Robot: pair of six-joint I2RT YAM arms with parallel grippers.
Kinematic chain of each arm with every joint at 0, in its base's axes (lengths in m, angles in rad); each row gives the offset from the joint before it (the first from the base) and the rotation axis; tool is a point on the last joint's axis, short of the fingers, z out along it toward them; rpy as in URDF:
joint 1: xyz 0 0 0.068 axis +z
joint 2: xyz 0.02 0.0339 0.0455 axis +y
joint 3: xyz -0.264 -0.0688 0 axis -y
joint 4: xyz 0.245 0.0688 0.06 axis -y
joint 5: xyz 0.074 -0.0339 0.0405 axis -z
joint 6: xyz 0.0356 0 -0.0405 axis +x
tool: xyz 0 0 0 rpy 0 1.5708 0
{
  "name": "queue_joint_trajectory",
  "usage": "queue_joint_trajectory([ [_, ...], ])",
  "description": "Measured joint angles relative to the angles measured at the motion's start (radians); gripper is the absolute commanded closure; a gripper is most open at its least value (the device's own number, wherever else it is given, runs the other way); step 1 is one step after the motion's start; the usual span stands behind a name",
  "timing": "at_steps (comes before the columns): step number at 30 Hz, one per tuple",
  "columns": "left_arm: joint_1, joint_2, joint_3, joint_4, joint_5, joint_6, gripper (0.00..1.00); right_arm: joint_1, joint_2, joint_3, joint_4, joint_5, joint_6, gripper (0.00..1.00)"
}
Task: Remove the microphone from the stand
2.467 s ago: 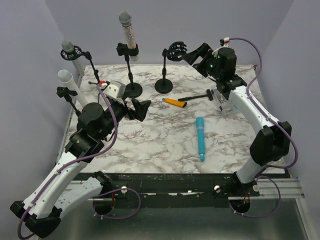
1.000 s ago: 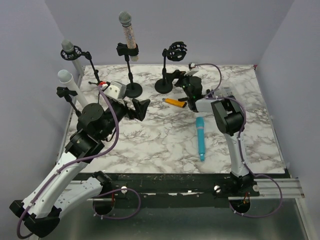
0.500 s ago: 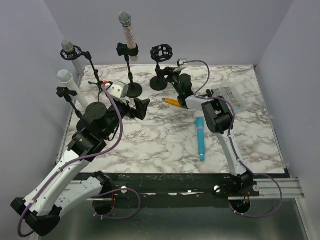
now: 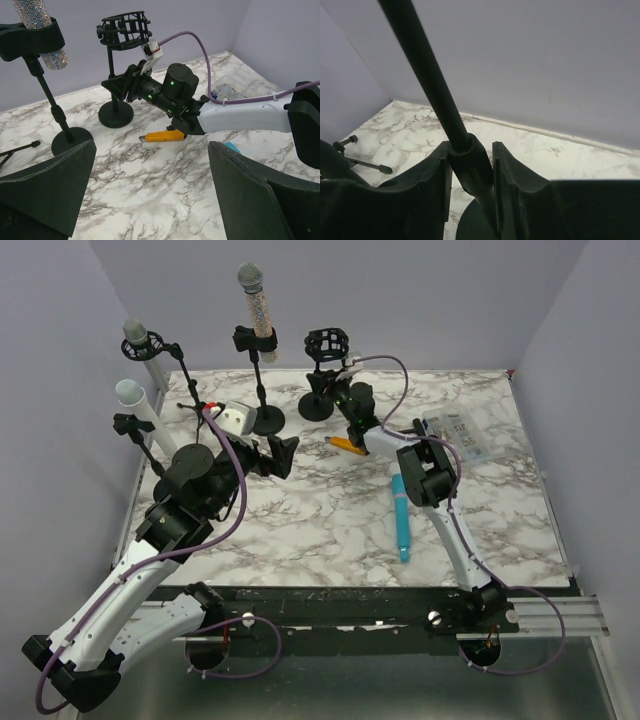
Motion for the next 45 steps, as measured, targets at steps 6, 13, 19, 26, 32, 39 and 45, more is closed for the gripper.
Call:
queue_joint_trajectory([
  [6, 0.000, 0.000, 0.000, 0.000, -0.005, 0.003, 0.02, 0.006, -0.030, -0.059, 0.025, -0.069, -0.028, 0.96],
  [13, 0.000, -0.006, -0.003, 0.000, -0.022, 0.006, 0.02, 0.030, -0.200, -0.333, 0.066, -0.196, -0.060, 0.99],
  [19, 0.000, -0.031, -0.012, 0.010, -0.041, 0.012, 0.02, 0.064, -0.320, -0.540, 0.126, -0.374, -0.054, 0.99],
  [26, -0.003, -0.085, -0.042, 0.032, -0.096, 0.025, 0.02, 0.109, -0.448, -0.755, 0.184, -0.508, -0.034, 0.99],
  [32, -0.005, -0.131, -0.059, 0.056, -0.149, 0.031, 0.02, 0.137, -0.581, -0.991, 0.270, -0.624, -0.021, 0.92],
  [39, -0.011, -0.151, -0.063, 0.070, -0.166, 0.031, 0.02, 0.142, -0.678, -1.226, 0.442, -0.702, 0.012, 0.71],
  [45, -0.021, -0.132, -0.069, 0.076, -0.171, 0.030, 0.01, 0.145, -0.737, -1.349, 0.457, -0.690, 0.074, 0.00],
])
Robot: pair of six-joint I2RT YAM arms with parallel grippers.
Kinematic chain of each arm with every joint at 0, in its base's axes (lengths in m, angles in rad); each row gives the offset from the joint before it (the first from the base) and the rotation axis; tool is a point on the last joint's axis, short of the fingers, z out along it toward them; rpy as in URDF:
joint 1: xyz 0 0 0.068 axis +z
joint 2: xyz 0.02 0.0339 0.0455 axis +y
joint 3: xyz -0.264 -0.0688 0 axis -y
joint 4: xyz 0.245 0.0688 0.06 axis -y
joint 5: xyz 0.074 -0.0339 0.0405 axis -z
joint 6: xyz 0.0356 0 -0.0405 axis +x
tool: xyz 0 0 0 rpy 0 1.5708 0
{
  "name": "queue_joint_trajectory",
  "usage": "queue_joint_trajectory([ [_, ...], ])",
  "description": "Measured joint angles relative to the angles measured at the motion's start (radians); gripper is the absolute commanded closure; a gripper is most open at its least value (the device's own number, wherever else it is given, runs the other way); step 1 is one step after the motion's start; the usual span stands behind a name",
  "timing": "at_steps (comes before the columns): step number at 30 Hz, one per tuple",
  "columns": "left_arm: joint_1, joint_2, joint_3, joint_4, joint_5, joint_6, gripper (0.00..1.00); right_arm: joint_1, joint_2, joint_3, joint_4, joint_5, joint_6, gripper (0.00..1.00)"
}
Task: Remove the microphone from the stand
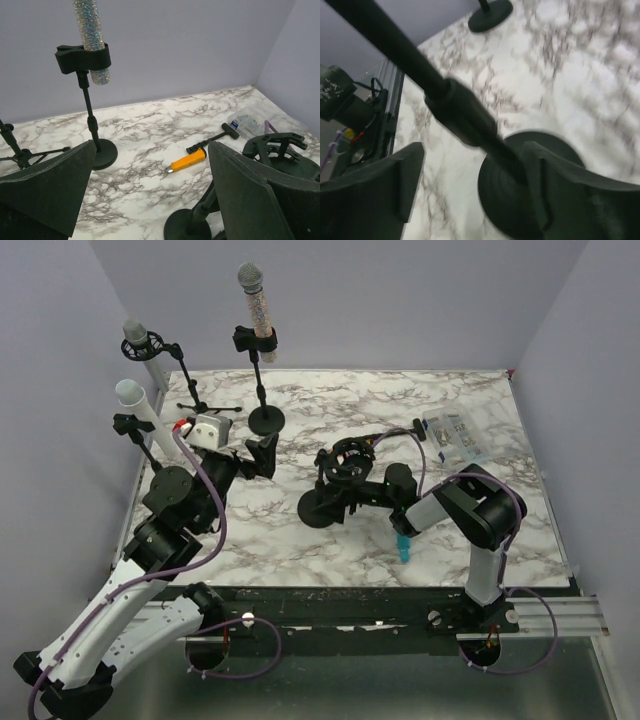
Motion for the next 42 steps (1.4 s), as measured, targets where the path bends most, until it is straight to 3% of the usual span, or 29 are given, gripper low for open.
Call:
queue_joint_trajectory([
  [6, -0.048, 0.046, 0.000, -0.001, -0.003, 0.019, 0.01, 0.005, -0.049, -0.130, -0.156, 0.053, 0.054, 0.00],
  [13, -0.068, 0.134, 0.025, -0.049, 0.029, 0.009, 0.02, 0.005, -0.322, -0.199, -0.353, 0.157, 0.099, 0.00],
  [18, -0.068, 0.209, 0.128, -0.132, 0.079, -0.053, 0.02, 0.005, -0.514, -0.152, -0.731, 0.245, 0.098, 0.00],
  [21, -0.035, 0.243, 0.195, -0.187, 0.171, -0.138, 0.01, 0.005, -0.628, -0.145, -0.966, 0.306, 0.095, 0.00],
  [26, 0.127, 0.303, 0.238, -0.220, 0.419, -0.342, 0.01, 0.005, -0.812, -0.187, -1.191, 0.385, 0.141, 0.00],
  [31, 0.253, 0.395, 0.235, -0.225, 0.669, -0.529, 0.02, 0.005, -0.985, -0.237, -1.302, 0.471, 0.270, 0.00],
  [35, 0.290, 0.461, 0.203, -0.188, 0.830, -0.649, 0.13, 0.005, -1.072, -0.236, -1.335, 0.520, 0.315, 0.00],
  [42, 0.300, 0.541, 0.152, -0.129, 0.960, -0.790, 0.26, 0.005, -1.094, -0.211, -1.427, 0.611, 0.321, 0.00],
])
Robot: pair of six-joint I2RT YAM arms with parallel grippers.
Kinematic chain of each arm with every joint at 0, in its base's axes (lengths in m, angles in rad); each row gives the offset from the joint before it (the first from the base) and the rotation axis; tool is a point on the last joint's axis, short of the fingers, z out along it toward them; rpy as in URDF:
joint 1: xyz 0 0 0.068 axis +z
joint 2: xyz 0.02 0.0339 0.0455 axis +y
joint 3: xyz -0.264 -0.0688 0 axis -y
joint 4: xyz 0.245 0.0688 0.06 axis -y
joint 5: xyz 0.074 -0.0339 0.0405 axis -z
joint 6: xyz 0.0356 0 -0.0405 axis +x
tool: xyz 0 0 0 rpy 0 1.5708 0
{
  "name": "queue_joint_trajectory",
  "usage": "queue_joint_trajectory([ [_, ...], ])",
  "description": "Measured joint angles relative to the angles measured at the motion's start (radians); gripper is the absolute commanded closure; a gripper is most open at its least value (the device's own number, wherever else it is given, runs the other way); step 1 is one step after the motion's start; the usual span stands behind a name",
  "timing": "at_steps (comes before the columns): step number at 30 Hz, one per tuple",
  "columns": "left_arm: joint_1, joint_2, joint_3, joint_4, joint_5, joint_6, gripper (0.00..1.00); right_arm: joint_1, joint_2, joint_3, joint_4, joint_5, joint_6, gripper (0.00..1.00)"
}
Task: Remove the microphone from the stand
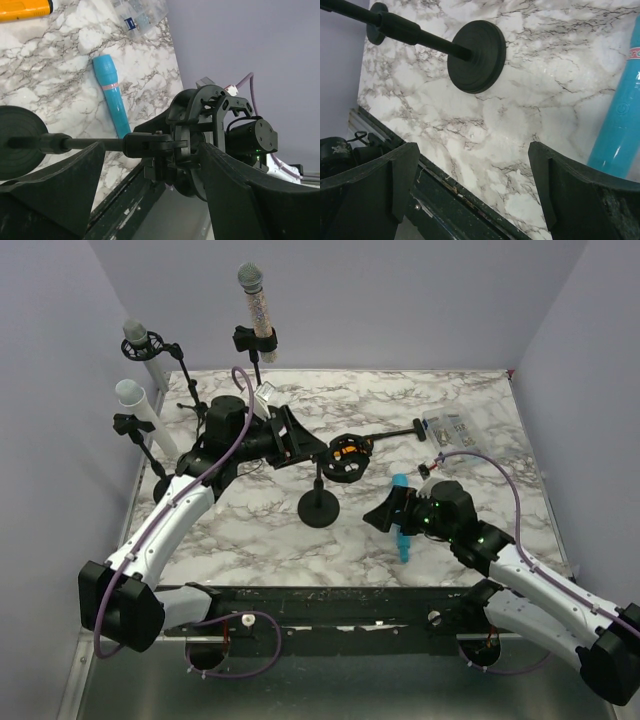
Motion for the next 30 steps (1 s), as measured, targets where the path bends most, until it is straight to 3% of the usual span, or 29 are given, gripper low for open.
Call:
queue_joint_trajectory([
  [11, 0.001, 0.017, -0.028, 0.018, 0.008, -0.064, 0.41, 0.000, -0.009, 0.007, -0.044, 0.066, -0.007, 0.00],
  [20, 0.001, 0.027, -0.029, 0.046, 0.016, -0.048, 0.74, 0.000, 0.017, 0.026, -0.045, 0.079, -0.019, 0.00],
  [30, -0.002, -0.003, -0.157, 0.163, -0.023, -0.031, 0.80, 0.000, 0.039, 0.030, -0.043, 0.097, -0.035, 0.00],
])
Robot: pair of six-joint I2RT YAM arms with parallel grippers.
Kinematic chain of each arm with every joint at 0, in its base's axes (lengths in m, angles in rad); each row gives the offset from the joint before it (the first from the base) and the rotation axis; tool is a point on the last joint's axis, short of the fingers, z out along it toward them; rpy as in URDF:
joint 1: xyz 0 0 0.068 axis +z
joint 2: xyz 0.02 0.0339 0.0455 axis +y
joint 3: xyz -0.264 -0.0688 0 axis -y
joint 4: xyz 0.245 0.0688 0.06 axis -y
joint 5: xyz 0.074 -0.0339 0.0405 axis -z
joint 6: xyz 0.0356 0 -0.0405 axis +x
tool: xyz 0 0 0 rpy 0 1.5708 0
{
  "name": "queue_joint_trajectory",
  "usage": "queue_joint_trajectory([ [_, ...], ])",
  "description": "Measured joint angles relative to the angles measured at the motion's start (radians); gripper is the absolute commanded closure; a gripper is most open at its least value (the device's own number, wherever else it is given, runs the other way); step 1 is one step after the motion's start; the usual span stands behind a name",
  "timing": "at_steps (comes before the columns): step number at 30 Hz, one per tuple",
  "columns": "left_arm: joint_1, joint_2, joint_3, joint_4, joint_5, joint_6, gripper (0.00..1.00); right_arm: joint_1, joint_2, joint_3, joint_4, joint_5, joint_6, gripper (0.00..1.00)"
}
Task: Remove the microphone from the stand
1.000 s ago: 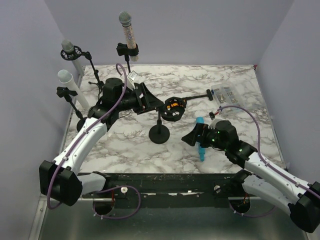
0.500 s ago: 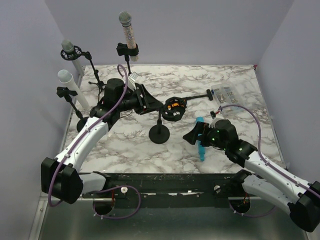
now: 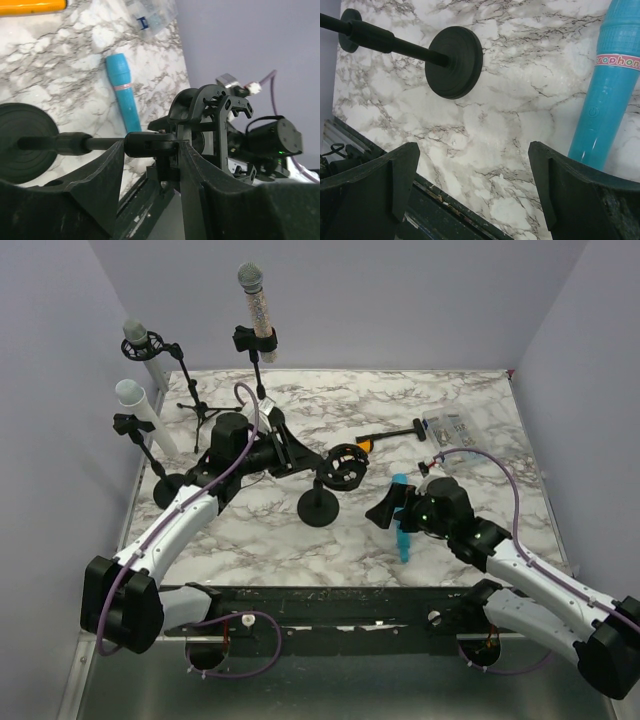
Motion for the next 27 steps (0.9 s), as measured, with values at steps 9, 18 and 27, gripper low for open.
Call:
queue_joint_trajectory([
  [9, 0.000, 0.051, -0.127, 0.053, -0.060, 0.033, 0.78, 0.000, 0.037, 0.000, 0.002, 0.000, 0.000, 0.00],
  [18, -0.002, 0.035, -0.101, 0.003, -0.103, 0.089, 0.27, 0.000, 0.049, 0.006, 0.010, -0.018, -0.007, 0.00],
  [27, 0.032, -0.050, 0.048, -0.246, -0.187, 0.199, 0.01, 0.000, 0.043, 0.095, 0.008, -0.059, -0.018, 0.00],
])
